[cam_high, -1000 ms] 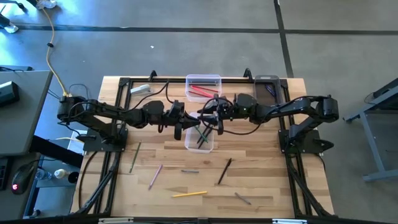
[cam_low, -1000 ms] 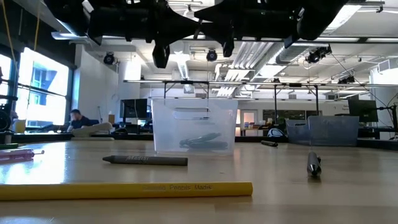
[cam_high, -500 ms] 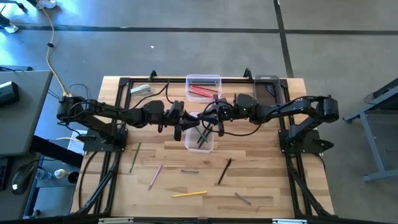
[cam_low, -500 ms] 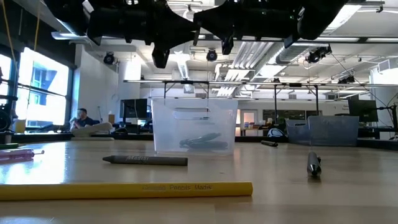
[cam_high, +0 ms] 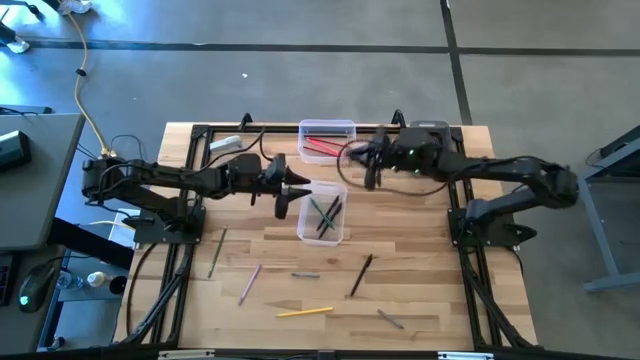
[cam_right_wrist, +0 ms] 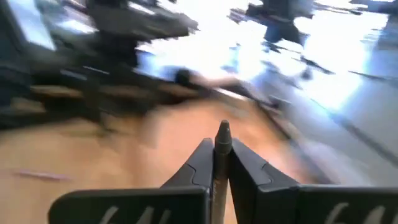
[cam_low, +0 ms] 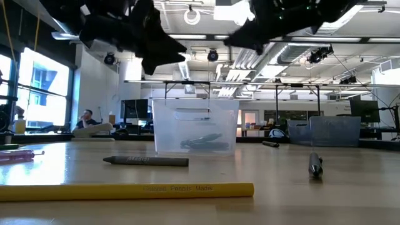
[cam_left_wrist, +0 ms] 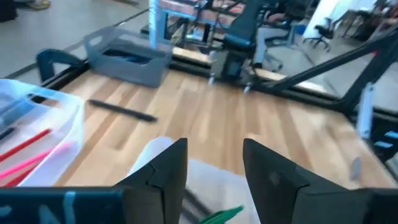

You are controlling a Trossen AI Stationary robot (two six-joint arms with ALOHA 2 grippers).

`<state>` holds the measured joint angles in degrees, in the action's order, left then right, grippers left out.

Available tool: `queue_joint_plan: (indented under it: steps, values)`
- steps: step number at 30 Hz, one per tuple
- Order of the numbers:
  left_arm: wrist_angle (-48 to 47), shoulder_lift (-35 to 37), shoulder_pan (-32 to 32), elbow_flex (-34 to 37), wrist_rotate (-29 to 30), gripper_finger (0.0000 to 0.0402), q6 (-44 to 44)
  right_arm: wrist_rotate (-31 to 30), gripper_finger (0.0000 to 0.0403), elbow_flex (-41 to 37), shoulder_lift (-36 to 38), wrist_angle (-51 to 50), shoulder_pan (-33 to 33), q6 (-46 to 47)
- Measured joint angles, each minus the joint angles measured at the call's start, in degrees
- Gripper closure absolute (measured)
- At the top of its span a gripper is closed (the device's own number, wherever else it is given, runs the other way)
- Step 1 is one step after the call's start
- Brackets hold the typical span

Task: Sort crayons/erasers/pens/pencils in bins
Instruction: Put the gray crayon into the transparent black bin

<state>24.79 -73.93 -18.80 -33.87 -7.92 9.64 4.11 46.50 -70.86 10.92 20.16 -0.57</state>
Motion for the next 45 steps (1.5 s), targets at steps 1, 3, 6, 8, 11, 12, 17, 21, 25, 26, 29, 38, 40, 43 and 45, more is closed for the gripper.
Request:
queue_joint_plan:
  steps: [1, 3, 6, 8, 11, 12, 17, 21, 25, 26, 29, 38, 40, 43, 45]
  values:
    - [0.8, 0.0, -0.1, 0.7, 0.0, 0.0264, -0.4, -2.9, 0.0393, 0.3, 1.8, -5.2, 1.7, -0.5]
    - [3.6, 0.0, -0.1, 2.4, 0.2, 0.0275, -1.2, -8.6, 0.0393, 1.7, 4.4, -15.7, 5.5, -0.9]
    - [9.3, 0.0, -0.1, 4.8, 0.0, 0.0295, -1.7, -17.1, 0.0393, 3.0, 5.9, -27.4, 11.7, -0.4]
    - [13.5, 0.0, -0.5, 6.4, -0.4, 0.0311, -1.7, -20.3, 0.0393, 2.9, 5.6, -32.1, 16.4, 0.4]
    - [15.5, 0.0, -0.9, 7.9, -0.4, 0.0334, -1.7, -20.7, 0.0393, 1.7, 3.3, -33.8, 23.5, 2.4]
    - [15.5, -0.1, -1.1, 8.1, -0.4, 0.0342, -1.7, -20.7, 0.0393, 1.2, 2.2, -34.5, 25.7, 2.9]
    - [15.8, -0.1, -1.2, 9.3, -0.4, 0.0376, -1.5, -20.7, 0.0394, 1.1, -4.7, -33.4, 32.2, 3.2]
    - [15.7, -0.1, -1.2, 9.9, -0.4, 0.0397, -1.4, -21.9, 0.0394, 1.1, -10.1, -32.2, 34.3, 5.4]
    - [15.8, -0.1, -1.1, 9.9, -0.4, 0.0399, -1.7, -23.1, 0.0394, 1.1, -14.5, -33.0, 35.9, 7.3]
    - [15.8, -0.1, -1.0, 9.9, -0.4, 0.0398, -1.8, -23.2, 0.0394, 1.1, -15.4, -33.5, 36.1, 7.9]
    - [15.8, -0.1, -1.0, 9.9, -0.4, 0.0400, -1.8, -23.2, 0.0394, 1.1, -17.3, -33.8, 36.2, 8.6]
    - [15.8, -0.1, -1.0, 9.9, -0.4, 0.0401, -2.8, -22.4, 0.0370, 1.0, -18.9, -34.0, 36.2, 11.1]
    - [15.6, -0.1, -1.0, 9.9, -0.4, 0.0401, -2.8, -21.9, 0.0355, 1.0, -18.9, -33.9, 36.1, 11.0]
    - [13.8, -0.1, -1.1, 9.9, -0.4, 0.0401, -2.8, -21.1, 0.0333, 1.1, -18.8, -34.0, 36.1, 10.6]
    - [12.8, -0.1, -1.4, 9.9, -0.5, 0.0401, -2.8, -20.9, 0.0317, 1.5, -18.8, -34.8, 36.1, 9.7]
